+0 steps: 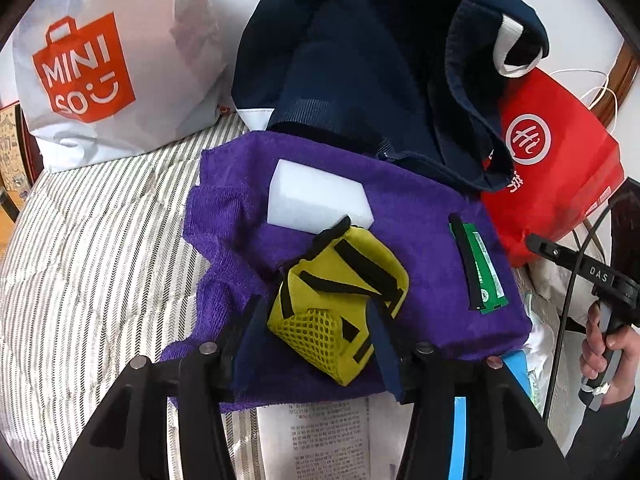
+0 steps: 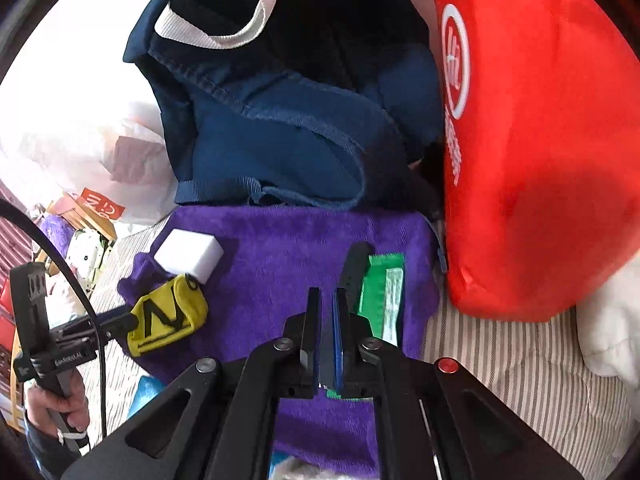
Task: Organize soft objects
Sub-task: 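Set yellow pouch on the towel and open left tool while right tool releases white sheet, then grasp the white glove with the right tool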
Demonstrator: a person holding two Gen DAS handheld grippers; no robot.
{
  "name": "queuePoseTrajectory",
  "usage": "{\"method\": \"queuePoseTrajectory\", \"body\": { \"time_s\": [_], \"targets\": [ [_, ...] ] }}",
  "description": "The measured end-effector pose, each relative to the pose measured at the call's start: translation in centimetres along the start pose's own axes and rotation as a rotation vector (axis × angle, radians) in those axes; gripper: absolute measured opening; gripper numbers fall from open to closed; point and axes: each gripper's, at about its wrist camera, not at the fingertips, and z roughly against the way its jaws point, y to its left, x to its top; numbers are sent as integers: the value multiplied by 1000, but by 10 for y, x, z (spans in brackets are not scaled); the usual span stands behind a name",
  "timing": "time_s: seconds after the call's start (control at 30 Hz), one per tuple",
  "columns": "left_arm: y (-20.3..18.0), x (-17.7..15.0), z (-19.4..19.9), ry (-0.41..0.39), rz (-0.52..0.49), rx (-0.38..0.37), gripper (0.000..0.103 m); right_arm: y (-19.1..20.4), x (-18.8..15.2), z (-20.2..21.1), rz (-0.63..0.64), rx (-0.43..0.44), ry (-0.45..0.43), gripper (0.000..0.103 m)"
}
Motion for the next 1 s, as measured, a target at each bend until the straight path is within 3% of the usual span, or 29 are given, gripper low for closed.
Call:
{"method": "queuePoseTrajectory", "body": {
  "time_s": [0.3, 0.47, 0.63, 0.87, 1.0],
  "targets": [
    [0, -7, 21, -14, 10, 15, 54, -4, -29, 41, 20, -28, -18, 13],
    [-5, -17, 41, -29, 5, 23, 55, -11, -51, 65, 17, -56, -28, 34],
    [-10, -31, 57, -39, -1, 29, 56, -22, -77, 85, 7, -100, -25, 41],
    [-19, -58, 76, -45, -8, 23, 58, -35, -115, 99, 5, -159, 1, 66],
    [-22, -73, 82, -37, -7, 18, 59, -38, -142, 100, 5, -160, 27, 72]
  ]
}}
